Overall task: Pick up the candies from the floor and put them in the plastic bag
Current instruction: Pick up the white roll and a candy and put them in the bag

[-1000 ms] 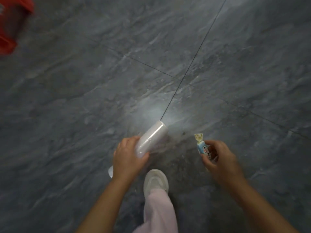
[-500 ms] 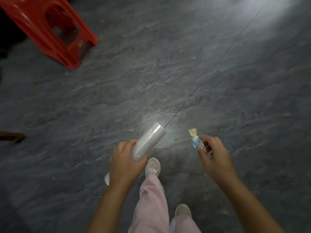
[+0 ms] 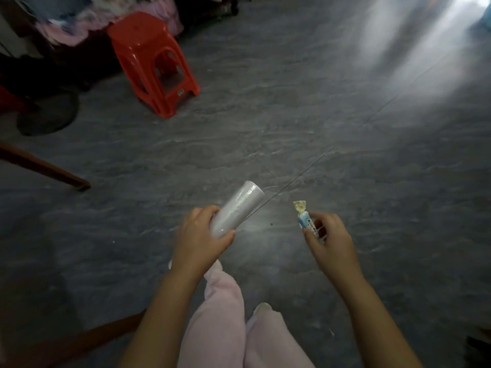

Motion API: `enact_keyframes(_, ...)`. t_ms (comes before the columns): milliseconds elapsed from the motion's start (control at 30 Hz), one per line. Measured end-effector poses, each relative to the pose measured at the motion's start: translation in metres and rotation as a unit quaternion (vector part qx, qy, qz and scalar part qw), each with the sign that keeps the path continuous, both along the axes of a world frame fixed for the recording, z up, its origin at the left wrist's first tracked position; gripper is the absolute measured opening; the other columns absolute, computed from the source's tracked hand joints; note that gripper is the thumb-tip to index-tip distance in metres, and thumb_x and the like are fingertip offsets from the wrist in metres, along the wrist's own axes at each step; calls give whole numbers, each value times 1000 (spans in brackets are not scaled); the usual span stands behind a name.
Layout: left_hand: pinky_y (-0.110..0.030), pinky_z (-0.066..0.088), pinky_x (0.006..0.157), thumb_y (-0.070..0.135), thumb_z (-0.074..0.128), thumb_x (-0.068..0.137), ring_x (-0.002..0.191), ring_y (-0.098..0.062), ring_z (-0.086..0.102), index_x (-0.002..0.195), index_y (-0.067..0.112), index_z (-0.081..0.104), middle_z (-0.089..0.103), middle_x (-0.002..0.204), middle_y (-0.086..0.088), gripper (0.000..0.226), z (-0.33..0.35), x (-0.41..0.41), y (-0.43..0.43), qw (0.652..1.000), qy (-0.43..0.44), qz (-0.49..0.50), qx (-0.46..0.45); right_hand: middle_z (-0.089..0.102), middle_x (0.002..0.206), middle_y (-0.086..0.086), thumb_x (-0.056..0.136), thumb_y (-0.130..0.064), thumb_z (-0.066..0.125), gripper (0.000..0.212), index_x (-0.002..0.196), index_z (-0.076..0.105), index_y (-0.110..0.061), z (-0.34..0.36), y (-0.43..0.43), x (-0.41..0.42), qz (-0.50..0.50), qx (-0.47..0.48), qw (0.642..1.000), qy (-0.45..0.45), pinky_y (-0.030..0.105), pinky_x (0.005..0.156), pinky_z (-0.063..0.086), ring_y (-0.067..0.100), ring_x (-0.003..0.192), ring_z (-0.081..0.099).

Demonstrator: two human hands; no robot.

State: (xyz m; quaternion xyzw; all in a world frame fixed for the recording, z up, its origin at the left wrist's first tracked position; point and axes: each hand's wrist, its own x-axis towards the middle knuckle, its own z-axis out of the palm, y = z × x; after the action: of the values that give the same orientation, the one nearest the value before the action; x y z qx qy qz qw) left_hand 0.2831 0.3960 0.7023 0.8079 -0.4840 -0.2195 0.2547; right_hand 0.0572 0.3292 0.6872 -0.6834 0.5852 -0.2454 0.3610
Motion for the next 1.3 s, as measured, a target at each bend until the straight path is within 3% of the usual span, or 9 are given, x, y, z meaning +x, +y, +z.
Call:
enact_keyframes(200,-28,37,67,31,76,63,80,-16,51,97,22,57,50,91,4,40,49,17,81,998,-15,63,-11,53,89,-1,78,-11,64,27,103,59,-17,63,32,47,129,-31,991,-11,15,62,34,1,68,47)
enact_keyframes(333,-32,43,69,29,78,63,81,-21,54,99,17,59,55,94,-3,43,68,45,139,991,-33,127,-4,52,89,-6,80,-15,63,26,104,57,-20,93,62,84,220,-57,974,-4,5,60,37,-1,70,48)
enact_keyframes(567,-34,45,68,34,76,62,79,-18,53,96,24,56,50,91,4,41,80,80,260,968,-29,250,-11,53,88,-5,80,-14,63,24,103,57,-19,118,148,153,355,-62,933,-10,12,61,36,1,72,49)
enact_keyframes(700,-38,49,69,31,77,62,80,-19,54,95,24,56,52,91,1,40,84,107,357,936,-17,349,-36,54,88,-5,79,-13,64,26,103,57,-19,126,215,206,414,-71,907,-16,13,63,38,4,73,51)
enact_keyframes(867,-32,49,67,37,74,66,86,-12,51,105,28,50,48,98,7,47,80,141,487,899,-4,437,-41,56,91,-2,80,-15,63,27,106,56,-18,130,324,274,493,-61,868,-2,24,69,43,9,76,52)
enact_keyframes(967,-22,42,62,38,74,66,84,-8,50,108,28,48,47,99,9,49,78,161,559,874,-18,482,-49,55,93,-3,81,-16,62,27,107,56,-17,127,390,320,543,-66,837,-4,12,64,38,5,74,50)
enact_keyframes(1033,-23,43,63,39,74,66,84,-9,50,107,29,48,47,98,9,50,78,173,604,855,-29,515,-50,54,96,-6,81,-17,62,26,107,56,-19,125,431,349,576,-65,815,-3,8,62,37,3,75,49)
enact_keyframes(1200,-16,36,58,40,74,66,83,-8,49,106,29,47,46,99,9,49,78,190,689,800,-32,598,-44,53,101,-8,81,-20,62,31,111,55,-21,121,508,411,648,-75,758,8,6,65,35,5,86,50)
enact_keyframes(1300,-20,40,61,39,74,64,83,-9,51,104,30,49,48,98,7,47,72,205,716,782,-18,619,-66,51,101,-10,81,-20,63,32,111,54,-23,117,533,447,674,-88,734,15,6,64,35,4,86,50)
